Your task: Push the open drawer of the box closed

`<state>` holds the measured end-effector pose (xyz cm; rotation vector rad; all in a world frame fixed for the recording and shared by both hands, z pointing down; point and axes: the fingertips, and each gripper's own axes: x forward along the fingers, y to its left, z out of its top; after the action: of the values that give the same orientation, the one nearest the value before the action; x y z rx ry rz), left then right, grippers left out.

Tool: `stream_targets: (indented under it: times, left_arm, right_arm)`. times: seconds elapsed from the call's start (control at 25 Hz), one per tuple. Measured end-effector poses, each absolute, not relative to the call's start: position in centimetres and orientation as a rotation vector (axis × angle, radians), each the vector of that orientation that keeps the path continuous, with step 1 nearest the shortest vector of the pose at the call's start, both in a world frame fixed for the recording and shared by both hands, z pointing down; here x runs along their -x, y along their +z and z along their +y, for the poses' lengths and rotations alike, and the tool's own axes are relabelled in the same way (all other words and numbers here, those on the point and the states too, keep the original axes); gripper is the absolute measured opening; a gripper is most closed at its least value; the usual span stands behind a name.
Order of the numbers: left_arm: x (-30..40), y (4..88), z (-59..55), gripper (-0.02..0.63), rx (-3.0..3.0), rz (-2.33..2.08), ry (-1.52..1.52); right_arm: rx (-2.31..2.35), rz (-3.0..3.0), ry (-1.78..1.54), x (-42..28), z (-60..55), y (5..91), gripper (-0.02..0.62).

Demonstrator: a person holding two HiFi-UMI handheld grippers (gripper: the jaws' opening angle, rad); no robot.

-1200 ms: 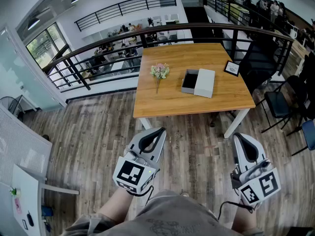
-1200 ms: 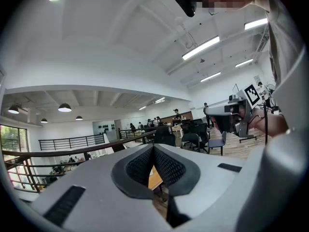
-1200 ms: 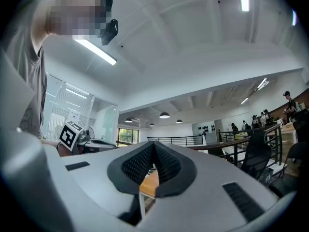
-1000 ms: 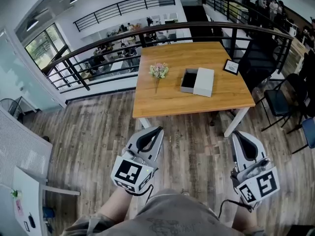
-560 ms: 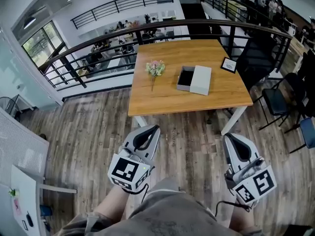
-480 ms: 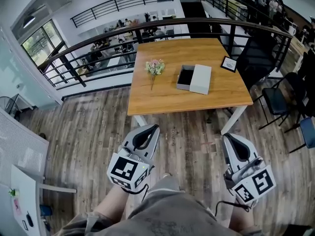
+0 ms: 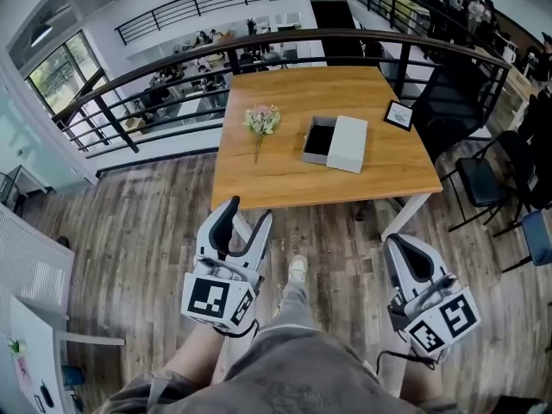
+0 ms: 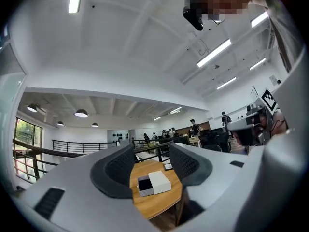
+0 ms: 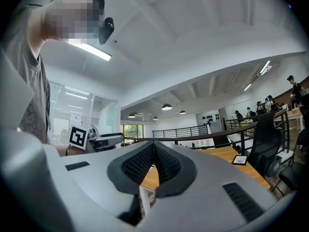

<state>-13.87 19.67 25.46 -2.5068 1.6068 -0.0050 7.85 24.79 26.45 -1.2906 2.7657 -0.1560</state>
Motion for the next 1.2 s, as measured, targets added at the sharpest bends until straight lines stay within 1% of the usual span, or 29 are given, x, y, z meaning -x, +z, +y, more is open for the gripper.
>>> stream_targets:
  times: [0.12,0.24,0.6,0.76,1.0,1.2]
  left_arm:
    - [15.5,26.5,17.3,0.236,2.522,1.61,-0.031]
    - [16.7,26.3,13.9,0.256,2.513,1.616,-0.061]
    - [18.3,28.3,0.7,0.262,2.528,1.588,-0.235]
    - [18.6,30.9,-5.6,0.262,2.526,1.531,-0.408]
    - [19.0,36.7,-15.8,0.262,2.514,1.275,-0.761]
    - [18.4,41.8,-21.7,0.262,2.549,1.09,-0.895]
  right_arm:
    - [1.31,2.748,-0.174,-6.6,23.0,26.7,0.031]
    - [1.341,2.746,-0.203,-6.3,20.2,27.0,0.031]
    - [1.424,2.725,-0.34,-5.0,8.2,29.5,0.031]
    - [1.454,2.721,-0.391,-4.7,1.9,30.6,0.031]
    - [1.502,2.764,-0.438,-3.6,-7.6,32.6,0.031]
    - [1.55,2.788,-0.489,-2.6,-12.9,35.3,0.031]
